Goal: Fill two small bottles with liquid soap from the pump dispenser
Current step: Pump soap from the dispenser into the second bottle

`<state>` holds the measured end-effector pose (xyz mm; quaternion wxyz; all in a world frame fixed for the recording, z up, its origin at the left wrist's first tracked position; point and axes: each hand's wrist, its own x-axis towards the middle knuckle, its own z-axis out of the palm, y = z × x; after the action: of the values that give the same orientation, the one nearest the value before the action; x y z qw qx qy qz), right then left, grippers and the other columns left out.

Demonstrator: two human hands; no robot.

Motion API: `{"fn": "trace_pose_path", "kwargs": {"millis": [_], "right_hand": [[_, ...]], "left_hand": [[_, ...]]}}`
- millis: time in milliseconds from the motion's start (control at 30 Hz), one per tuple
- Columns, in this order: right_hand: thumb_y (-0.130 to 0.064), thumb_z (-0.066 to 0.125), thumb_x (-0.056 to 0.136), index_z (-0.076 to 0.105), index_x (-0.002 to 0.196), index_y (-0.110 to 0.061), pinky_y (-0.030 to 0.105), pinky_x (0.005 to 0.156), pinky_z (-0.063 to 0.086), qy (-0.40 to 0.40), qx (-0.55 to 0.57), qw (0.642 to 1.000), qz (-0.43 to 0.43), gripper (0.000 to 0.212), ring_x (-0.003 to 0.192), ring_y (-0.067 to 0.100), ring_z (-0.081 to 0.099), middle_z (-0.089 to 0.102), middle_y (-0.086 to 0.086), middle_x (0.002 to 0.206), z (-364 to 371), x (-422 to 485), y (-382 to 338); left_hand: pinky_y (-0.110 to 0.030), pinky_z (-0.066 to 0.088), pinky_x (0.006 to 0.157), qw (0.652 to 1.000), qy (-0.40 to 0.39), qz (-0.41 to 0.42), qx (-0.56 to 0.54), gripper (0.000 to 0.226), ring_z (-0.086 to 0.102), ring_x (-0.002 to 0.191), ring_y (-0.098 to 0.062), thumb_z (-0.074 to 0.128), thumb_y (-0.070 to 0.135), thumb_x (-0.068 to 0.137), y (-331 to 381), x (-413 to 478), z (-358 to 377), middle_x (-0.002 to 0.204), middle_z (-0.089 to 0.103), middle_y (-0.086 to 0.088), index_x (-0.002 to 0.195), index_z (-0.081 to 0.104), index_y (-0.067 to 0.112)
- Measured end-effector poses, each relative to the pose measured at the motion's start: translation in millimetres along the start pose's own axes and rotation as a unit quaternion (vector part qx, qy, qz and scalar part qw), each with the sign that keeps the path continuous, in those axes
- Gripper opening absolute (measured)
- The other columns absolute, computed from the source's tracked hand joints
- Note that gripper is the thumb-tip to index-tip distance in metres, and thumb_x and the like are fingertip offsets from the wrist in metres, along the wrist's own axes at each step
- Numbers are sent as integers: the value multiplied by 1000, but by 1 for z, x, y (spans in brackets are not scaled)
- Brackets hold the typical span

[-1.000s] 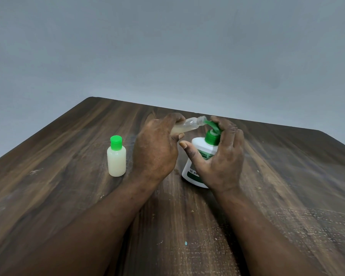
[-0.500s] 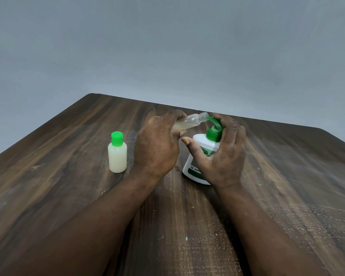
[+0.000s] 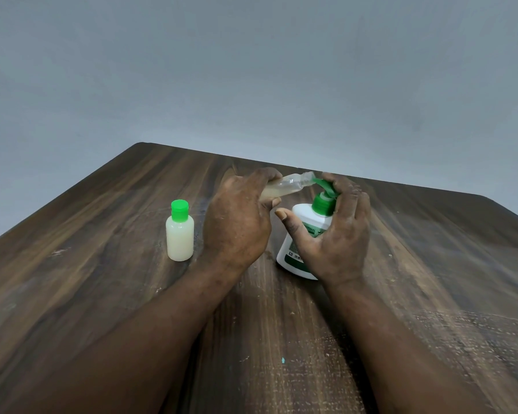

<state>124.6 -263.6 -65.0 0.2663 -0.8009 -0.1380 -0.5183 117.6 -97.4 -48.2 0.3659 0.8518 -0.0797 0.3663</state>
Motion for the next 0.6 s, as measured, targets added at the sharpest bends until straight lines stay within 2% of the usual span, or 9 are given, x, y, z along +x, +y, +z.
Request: {"fn": "trace_pose_path", "kwargs": {"millis": [133, 467, 600], "right_hand": [[-80, 64, 85, 57, 136, -8, 29, 89, 46, -4, -2, 1000, -5, 88, 108, 22, 54, 62, 8, 123, -1, -2, 1], [-75, 72, 83, 58, 139, -7, 36, 88, 52, -11, 6, 1000, 4, 89, 110, 22, 54, 62, 7, 124, -3, 1, -1], [-77, 68, 85, 61, 134, -6, 30, 88, 47, 2, -1, 1000, 1, 87, 105, 22, 54, 63, 8, 120, -2, 0, -2]], "left_hand": [[-5, 26, 62, 1000, 2, -3, 3, 34, 48, 86, 0, 71, 31, 95, 0, 0, -1, 109, 64, 7, 126, 61, 42], [-2, 30, 61, 1000, 5, 2, -9, 34, 46, 84, 3, 71, 29, 94, 0, -1, -1, 106, 65, 9, 125, 62, 41], [-5, 28, 62, 1000, 6, 0, -2, 33, 48, 86, 1, 72, 29, 94, 1, -1, 0, 108, 65, 9, 124, 63, 41]]}}
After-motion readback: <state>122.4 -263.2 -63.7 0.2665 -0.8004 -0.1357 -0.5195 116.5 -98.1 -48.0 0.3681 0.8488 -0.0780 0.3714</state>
